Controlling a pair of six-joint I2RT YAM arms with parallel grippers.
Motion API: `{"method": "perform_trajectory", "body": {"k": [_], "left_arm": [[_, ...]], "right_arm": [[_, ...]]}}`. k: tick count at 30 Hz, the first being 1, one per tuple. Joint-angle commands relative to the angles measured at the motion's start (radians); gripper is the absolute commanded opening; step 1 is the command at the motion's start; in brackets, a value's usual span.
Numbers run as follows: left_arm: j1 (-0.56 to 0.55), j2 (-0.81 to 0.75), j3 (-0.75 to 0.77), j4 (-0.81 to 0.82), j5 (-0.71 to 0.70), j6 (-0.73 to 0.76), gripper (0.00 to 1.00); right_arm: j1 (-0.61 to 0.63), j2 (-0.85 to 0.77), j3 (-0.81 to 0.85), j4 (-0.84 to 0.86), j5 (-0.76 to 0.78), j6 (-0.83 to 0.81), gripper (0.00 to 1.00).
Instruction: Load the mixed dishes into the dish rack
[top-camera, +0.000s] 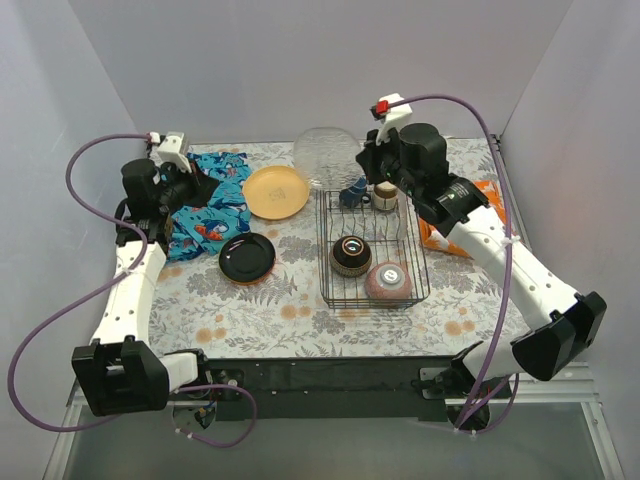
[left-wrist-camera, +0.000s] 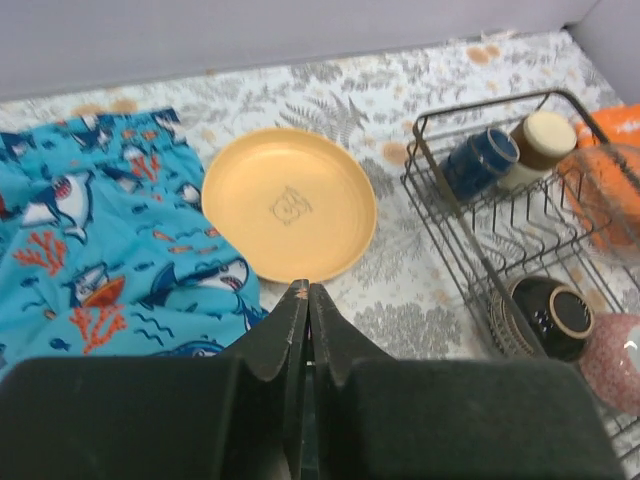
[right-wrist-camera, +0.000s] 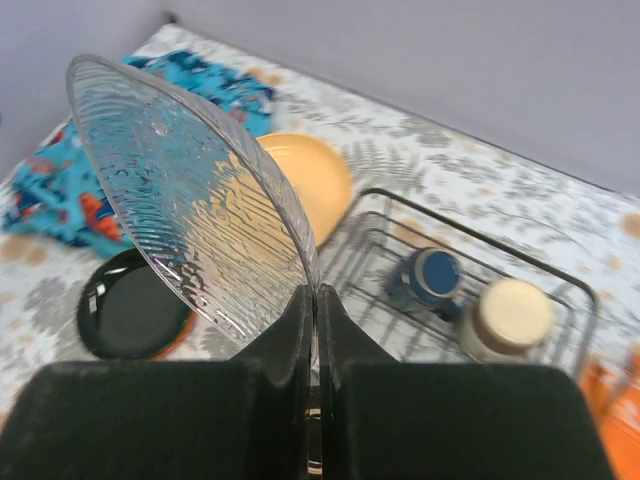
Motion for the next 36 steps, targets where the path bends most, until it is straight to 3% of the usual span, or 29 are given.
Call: {"method": "perform_trajectory", "body": {"k": [1, 4, 9, 13, 21, 25, 29, 36], "left_arm": [[-0.068, 0.000, -0.112, 0.055, 0.009, -0.076, 0.00], [-0.198, 0.020, -0.151, 0.072, -0.022, -0.056, 0.00], [-0.348, 0.126, -0.175, 0.070, -0.008, -0.089, 0.00], [-0.434, 0.218, -0.163, 0.084, 0.000, -0.134, 0.00], [-0.529, 0.325, -0.149, 0.144, 0.033, -0.178, 0.00], [-0.570, 0.354, -0.163, 0.196, 0.038, -0.183, 0.00], [-0.597, 0.379, -0.152, 0.202, 0.069, -0.186, 0.00], [-0.639, 0.397, -0.146, 0.205, 0.131, -0.178, 0.00]], "right_arm": [[0.003, 0.006, 0.032, -0.247, 0.457, -0.006, 0.01], [0.003, 0.029, 0.072, -0.392, 0.593, 0.021, 0.01], [0.006, -0.011, 0.034, -0.429, 0.591, -0.037, 0.01], [0.009, 0.049, 0.089, -0.506, 0.681, -0.089, 0.01], [0.012, 0.144, 0.170, -0.589, 0.705, -0.098, 0.01], [0.029, 0.196, 0.202, -0.635, 0.886, 0.042, 0.01], [0.034, 0.237, 0.268, -0.679, 0.893, 0.110, 0.01], [0.068, 0.264, 0.262, -0.663, 0.954, 0.026, 0.01]]}}
